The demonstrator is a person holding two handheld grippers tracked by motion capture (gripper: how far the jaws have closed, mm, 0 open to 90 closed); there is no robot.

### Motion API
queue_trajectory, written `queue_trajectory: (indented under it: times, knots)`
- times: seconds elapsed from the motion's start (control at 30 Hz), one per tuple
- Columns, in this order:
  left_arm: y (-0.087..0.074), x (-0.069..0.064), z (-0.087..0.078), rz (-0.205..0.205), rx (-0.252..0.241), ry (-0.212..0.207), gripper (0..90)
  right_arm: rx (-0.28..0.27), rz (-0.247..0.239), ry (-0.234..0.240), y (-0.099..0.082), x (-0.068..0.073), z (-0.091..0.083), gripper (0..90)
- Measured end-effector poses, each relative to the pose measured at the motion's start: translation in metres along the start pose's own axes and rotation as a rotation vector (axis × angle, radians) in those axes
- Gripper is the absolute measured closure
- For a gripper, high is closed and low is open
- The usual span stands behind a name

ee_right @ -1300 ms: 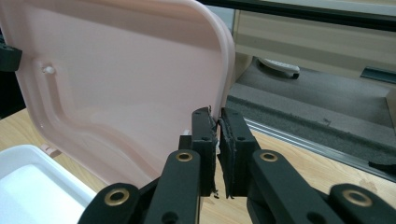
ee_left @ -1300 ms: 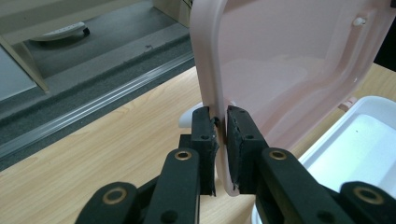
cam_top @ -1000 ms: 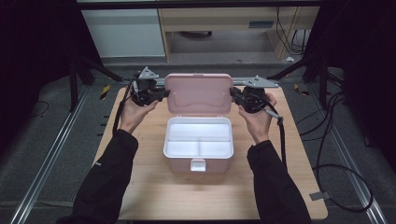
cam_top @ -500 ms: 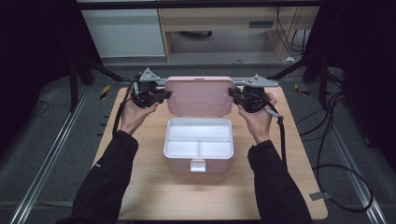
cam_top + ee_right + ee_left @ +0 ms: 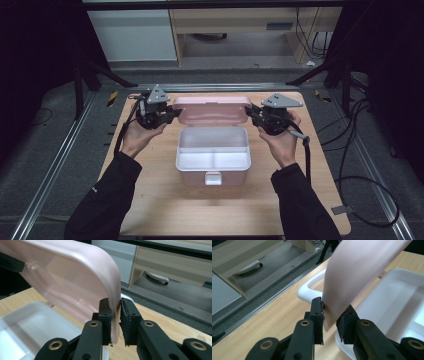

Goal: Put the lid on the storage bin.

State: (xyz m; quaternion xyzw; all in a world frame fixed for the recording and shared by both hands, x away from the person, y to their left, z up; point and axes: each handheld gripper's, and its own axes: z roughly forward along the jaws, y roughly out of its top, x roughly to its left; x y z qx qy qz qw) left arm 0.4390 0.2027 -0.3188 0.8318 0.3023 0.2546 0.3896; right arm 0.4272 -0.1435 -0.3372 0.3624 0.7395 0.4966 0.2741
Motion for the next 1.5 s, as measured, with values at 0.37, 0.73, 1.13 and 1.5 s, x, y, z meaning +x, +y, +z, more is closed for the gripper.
queue_trajectory:
  times: [0.37,0.73,1.13,1.5]
  knots:
    - [-0.027,-0.023,-0.013,0.012,-0.008,-0.035,70.3,-0.001,-0.008,0.055,-0.022,0.012,-0.019,73.0]
    - [-0.05,-0.036,-0.02,0.015,0.006,-0.066,68.5,0.045,-0.009,0.091,-0.044,0.021,-0.03,70.6]
    - [-0.097,-0.039,-0.044,-0.088,0.044,-0.069,62.0,0.091,0.051,0.028,-0.085,0.007,-0.066,57.3]
    - [-0.157,-0.015,-0.036,-0.237,0.163,0.021,34.9,0.16,0.144,-0.106,-0.126,-0.015,-0.068,31.7]
